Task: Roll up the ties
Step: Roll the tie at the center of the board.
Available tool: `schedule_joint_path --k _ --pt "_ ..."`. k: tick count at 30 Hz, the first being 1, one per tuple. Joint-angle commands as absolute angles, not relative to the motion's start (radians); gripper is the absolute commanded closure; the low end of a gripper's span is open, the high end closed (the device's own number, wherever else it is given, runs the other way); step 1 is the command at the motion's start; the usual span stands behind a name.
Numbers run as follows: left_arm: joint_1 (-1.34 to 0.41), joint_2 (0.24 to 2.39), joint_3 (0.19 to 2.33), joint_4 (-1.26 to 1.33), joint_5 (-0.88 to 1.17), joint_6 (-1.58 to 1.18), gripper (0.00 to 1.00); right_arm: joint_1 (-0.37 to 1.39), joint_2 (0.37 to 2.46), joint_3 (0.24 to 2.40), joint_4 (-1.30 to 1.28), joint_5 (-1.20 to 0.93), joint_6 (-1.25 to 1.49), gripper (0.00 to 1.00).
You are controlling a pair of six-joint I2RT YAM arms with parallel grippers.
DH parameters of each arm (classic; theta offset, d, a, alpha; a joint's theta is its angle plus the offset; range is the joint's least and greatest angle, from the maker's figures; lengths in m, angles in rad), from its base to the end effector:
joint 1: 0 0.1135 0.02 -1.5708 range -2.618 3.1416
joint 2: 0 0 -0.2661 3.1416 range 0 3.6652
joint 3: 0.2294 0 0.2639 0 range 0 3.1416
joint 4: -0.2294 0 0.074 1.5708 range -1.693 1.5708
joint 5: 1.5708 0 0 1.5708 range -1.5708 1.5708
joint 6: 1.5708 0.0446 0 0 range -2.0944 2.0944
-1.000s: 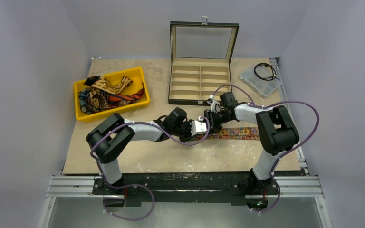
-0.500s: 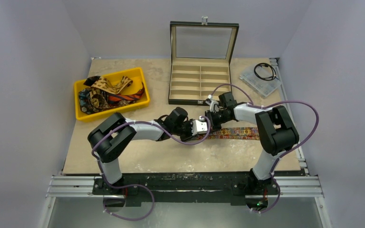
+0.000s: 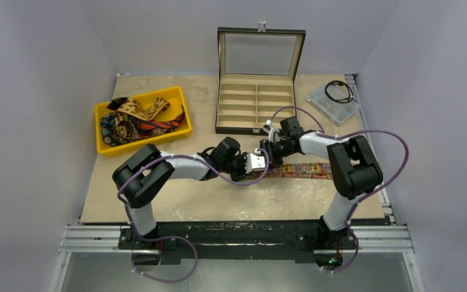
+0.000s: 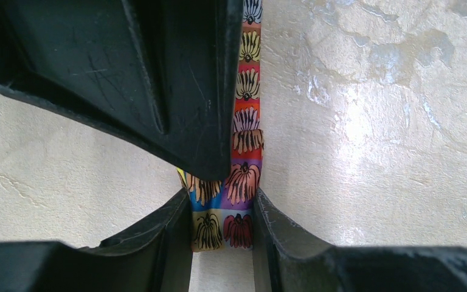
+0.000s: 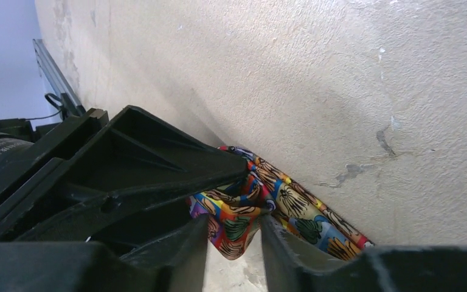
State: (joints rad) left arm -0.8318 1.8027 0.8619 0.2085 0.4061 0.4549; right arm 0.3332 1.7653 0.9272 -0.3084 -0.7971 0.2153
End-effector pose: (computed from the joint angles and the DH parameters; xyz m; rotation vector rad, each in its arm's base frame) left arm 0.2339 -0.2828 0.1233 1.5549 1.7206 -0.6599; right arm 0.3026 0.1385 0.1278 -0.4018 2.6693 1.2465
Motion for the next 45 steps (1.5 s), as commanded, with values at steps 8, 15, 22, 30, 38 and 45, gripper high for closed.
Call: schedule_joint_path --k 8,15,22,30,38,45 --pt "-0.799 1.865 0.844 0.099 0.379 0.392 0.72 0.331 1.782 0.936 -0.370 -0.711 0.130 1.00" --pt "-0.738 1.753 0.662 0.486 0.533 0.264 0.38 0.332 1.833 0.936 -0.358 -0.561 0.117 1.00" --pt "-0.743 1.851 0.645 0.673 0.554 0.237 0.29 0.332 1.837 0.913 -0.345 -0.477 0.108 1.00" --pt "-0.812 1.950 0.659 0.806 0.523 0.221 0.51 0.334 1.846 0.918 -0.344 -0.459 0.117 1.00" --pt "-0.842 1.842 0.660 0.802 0.534 0.168 0.66 0.342 1.840 0.911 -0.337 -0.463 0.118 1.00" --pt "-0.892 1.874 0.749 0.799 0.486 0.089 0.64 0.348 1.835 0.908 -0.332 -0.469 0.117 1.00"
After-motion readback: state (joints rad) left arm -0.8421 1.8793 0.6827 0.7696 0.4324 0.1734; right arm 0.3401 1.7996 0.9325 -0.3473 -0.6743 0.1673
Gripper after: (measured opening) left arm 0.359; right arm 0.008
